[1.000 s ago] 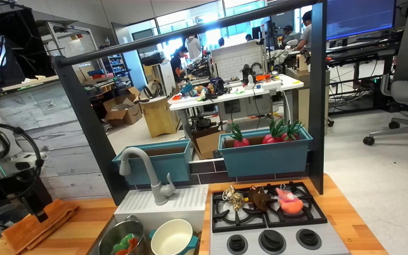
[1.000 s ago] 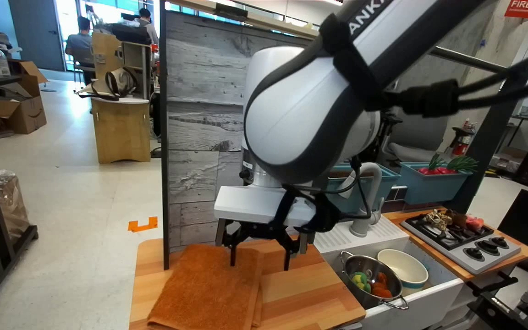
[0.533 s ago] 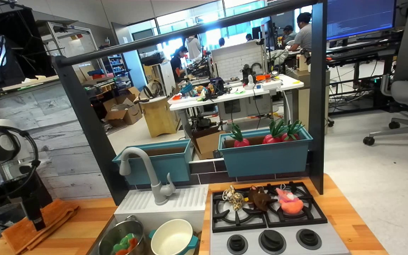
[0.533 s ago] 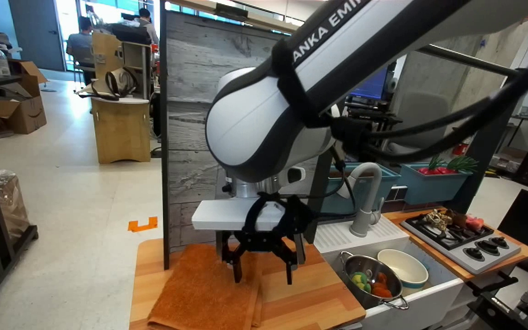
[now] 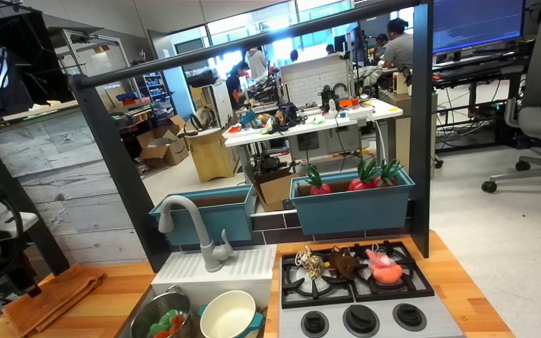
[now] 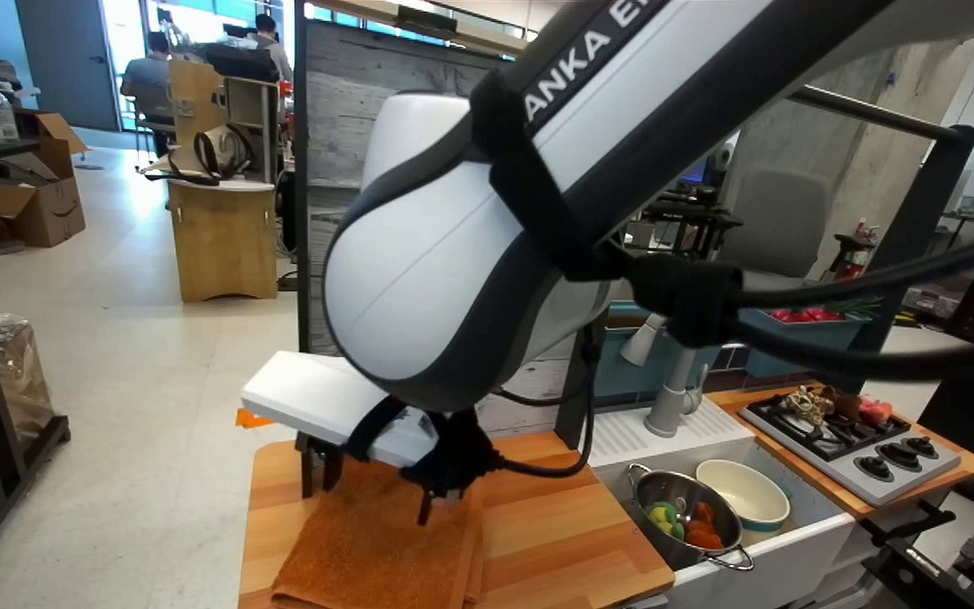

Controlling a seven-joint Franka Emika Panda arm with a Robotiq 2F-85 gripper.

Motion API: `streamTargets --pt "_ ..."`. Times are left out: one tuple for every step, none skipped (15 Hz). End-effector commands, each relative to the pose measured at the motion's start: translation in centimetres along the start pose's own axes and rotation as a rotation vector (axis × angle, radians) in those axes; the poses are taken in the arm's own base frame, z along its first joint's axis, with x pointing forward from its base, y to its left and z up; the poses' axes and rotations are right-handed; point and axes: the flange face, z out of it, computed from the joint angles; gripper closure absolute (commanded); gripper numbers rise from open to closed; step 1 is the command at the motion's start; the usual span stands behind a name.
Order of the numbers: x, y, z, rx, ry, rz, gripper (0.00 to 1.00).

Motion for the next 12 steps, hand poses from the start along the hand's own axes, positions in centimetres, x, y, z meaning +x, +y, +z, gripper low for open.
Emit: streamTargets --pt "-1.7 -1.0 0.9 0.016 0.066 -0.009 0.0" --pt "-1.5 -0.8 0.1 0.023 0.027 -0.007 0.0" --pt "-2.0 -0.8 0.5 0.015 0.036 -0.011 0.0" --pt "-2.2 -0.8 0.8 0.009 0.042 -0.015 0.0" --pt "-1.4 -0.6 1.8 -0.002 0.066 -0.013 0.0" --pt "-0.9 -0.4 2.6 -0.013 0.077 -0.018 0.0" --pt "-0.5 -0.2 3.4 -0.024 0.093 -0.018 0.0" --pt "0.0 0.1 4.3 -0.036 0.107 -0.016 0.0" --pt "0.4 0.3 5.0 -0.048 0.121 -0.014 0.0" --pt "0.8 0.6 6.0 -0.059 0.124 -0.011 0.0" --pt "1.1 1.0 6.9 -0.073 0.117 -0.003 0.0" --pt "1.1 1.2 7.4 -0.084 0.103 0.007 0.0"
